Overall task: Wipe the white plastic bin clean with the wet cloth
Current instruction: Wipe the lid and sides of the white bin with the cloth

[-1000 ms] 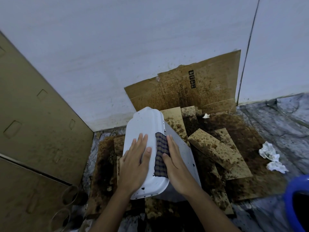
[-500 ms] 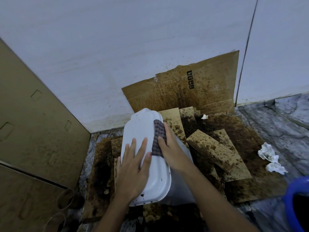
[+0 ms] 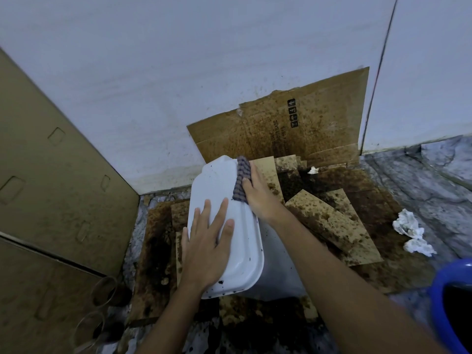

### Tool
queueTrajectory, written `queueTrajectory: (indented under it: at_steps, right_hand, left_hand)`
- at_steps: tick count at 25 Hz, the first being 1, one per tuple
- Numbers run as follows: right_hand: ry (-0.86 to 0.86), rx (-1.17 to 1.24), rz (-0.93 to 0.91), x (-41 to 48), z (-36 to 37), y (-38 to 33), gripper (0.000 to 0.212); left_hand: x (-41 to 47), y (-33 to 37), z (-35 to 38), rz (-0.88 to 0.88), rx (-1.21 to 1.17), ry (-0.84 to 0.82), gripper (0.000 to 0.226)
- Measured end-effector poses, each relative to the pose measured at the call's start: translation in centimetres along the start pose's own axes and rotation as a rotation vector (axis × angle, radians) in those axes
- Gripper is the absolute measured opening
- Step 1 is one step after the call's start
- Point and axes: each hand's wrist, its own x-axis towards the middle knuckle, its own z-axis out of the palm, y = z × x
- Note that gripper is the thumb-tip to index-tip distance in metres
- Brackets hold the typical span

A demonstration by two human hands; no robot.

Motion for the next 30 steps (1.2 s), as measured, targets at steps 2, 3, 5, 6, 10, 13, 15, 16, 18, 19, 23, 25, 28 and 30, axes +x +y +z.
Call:
queueTrajectory:
  at_steps: [2, 3, 5, 6, 10, 13, 15, 16, 18, 19, 23, 25, 28, 30]
  right_hand:
    - [0.0, -0.01, -0.019, -3.4, 0.7, 0.4, 0.063]
    - [-0.008, -0.007, -0.022, -5.4, 1.2, 0.5, 0.063]
    - [-0.032, -0.002, -0.025, -9.1, 2.4, 1.0, 0.064]
    - [-0.04, -0.008, -0.024, -10.9, 3.1, 1.3, 0.065]
    - [-0.017, -0.033, -0.021, -15.1, 5.1, 1.7, 0.062]
    - [-0.002, -0.048, -0.036, -14.7, 5.0, 1.8, 0.061]
    - [-0.006, -0.039, -0.051, -13.2, 4.5, 1.9, 0.063]
    - [-0.01, -0.031, -0.051, -12.3, 4.3, 2.0, 0.064]
    - [-0.024, -0.02, -0.056, -10.1, 3.8, 1.9, 0.065]
    - [-0.029, -0.023, -0.065, -8.9, 3.6, 1.7, 0.066]
    - [-0.028, -0.071, -0.079, -4.3, 2.7, 0.8, 0.065]
    - [-0.027, -0.079, -0.061, -2.1, 2.2, 0.5, 0.065]
    - [-0.036, -0.087, -0.031, 0.7, 1.4, -0.2, 0.065]
    - [-0.037, -0.074, -0.01, 1.7, 0.8, -0.6, 0.064]
  left_hand:
    - [0.0, 0.0, 0.0, 0.001, -0.006, 0.0, 0.052]
    - [0.0, -0.1, -0.1, -0.003, -0.008, 0.0, 0.05]
    - [0.0, -0.5, -0.1, -0.007, -0.007, 0.004, 0.045]
    - [0.0, -0.6, -0.1, -0.002, -0.009, 0.005, 0.044]
    - [0.0, -1.1, -0.2, 0.006, -0.021, 0.009, 0.048]
    - [-0.1, -1.1, -0.2, 0.01, -0.008, 0.011, 0.05]
    - [-0.1, -1.0, -0.3, 0.009, -0.002, 0.01, 0.051]
    - [-0.1, -1.0, -0.3, 0.009, -0.001, 0.011, 0.052]
    - [0.0, -1.3, -0.3, 0.009, -0.007, 0.018, 0.052]
    - [0.0, -1.4, -0.3, 0.005, -0.011, 0.021, 0.051]
    - [0.1, -1.8, -0.2, -0.012, -0.021, 0.027, 0.055]
    - [0.3, -1.9, -0.2, -0.007, -0.016, 0.023, 0.056]
    - [0.4, -1.8, -0.2, -0.003, -0.019, 0.017, 0.055]
    - [0.3, -1.4, -0.2, -0.004, -0.017, 0.014, 0.052]
